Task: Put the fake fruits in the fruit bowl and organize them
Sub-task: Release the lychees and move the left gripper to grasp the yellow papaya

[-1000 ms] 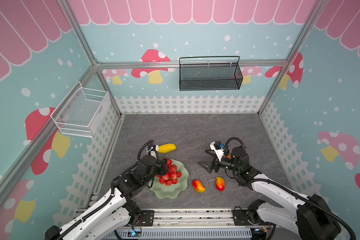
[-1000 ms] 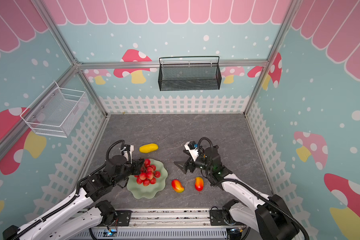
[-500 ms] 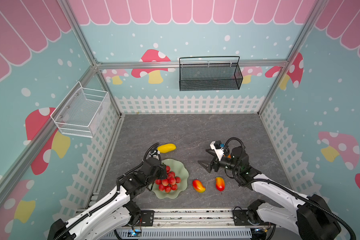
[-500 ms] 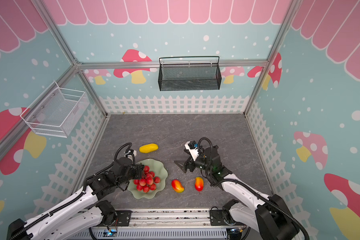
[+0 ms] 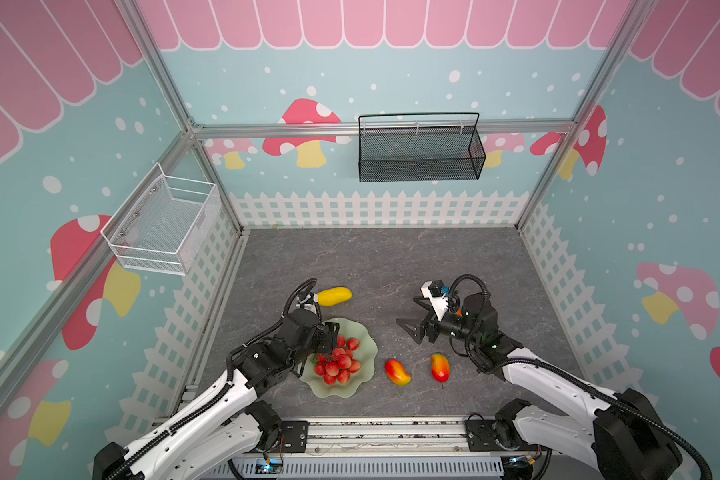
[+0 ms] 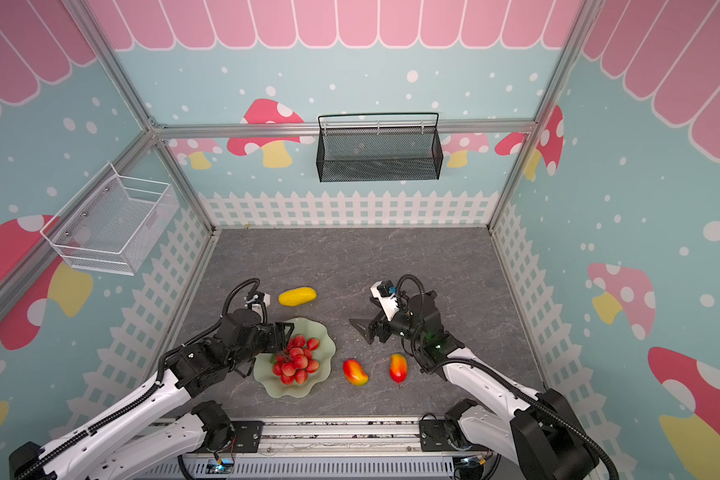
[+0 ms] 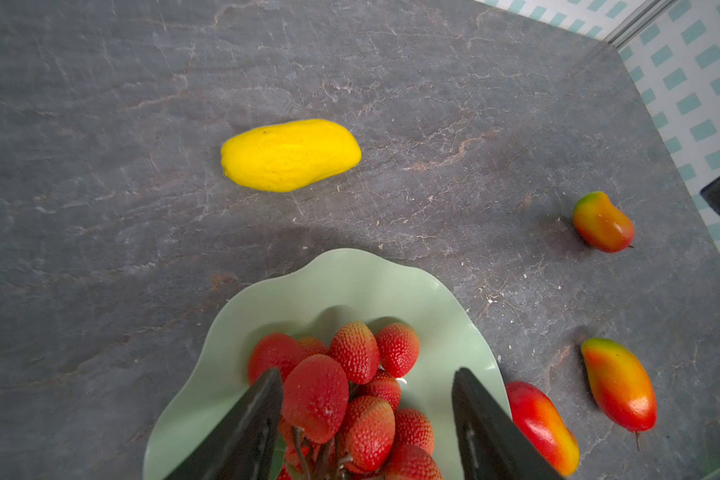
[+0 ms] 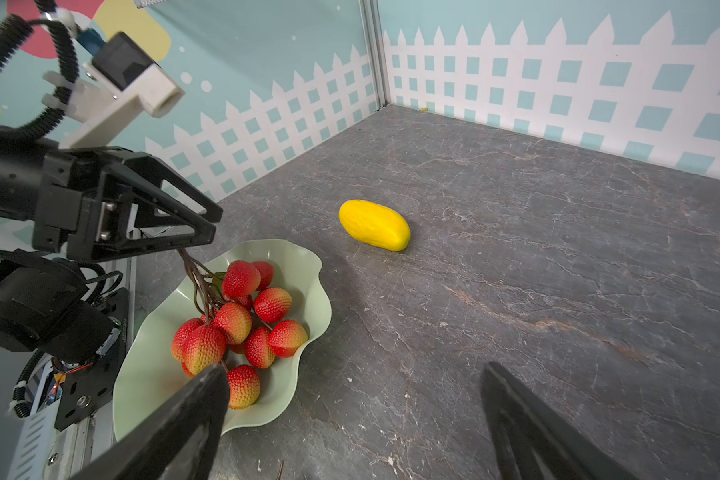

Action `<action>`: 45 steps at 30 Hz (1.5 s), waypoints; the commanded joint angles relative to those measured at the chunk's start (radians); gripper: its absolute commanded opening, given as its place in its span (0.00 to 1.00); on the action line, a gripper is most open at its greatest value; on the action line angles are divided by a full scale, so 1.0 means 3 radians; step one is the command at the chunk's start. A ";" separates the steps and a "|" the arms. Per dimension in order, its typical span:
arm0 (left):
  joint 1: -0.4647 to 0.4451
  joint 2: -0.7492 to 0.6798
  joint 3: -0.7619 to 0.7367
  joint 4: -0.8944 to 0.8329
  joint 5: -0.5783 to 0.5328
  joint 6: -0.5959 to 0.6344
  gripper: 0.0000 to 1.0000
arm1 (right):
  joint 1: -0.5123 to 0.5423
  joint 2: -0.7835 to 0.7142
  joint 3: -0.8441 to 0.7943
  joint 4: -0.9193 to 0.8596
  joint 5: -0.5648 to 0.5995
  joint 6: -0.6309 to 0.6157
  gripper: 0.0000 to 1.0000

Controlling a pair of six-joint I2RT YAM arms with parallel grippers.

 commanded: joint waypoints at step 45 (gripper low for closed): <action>0.1178 0.3774 0.2692 -0.0700 0.0587 0.2087 0.92 | -0.0081 0.0330 0.0210 -0.0312 0.0040 0.0020 0.97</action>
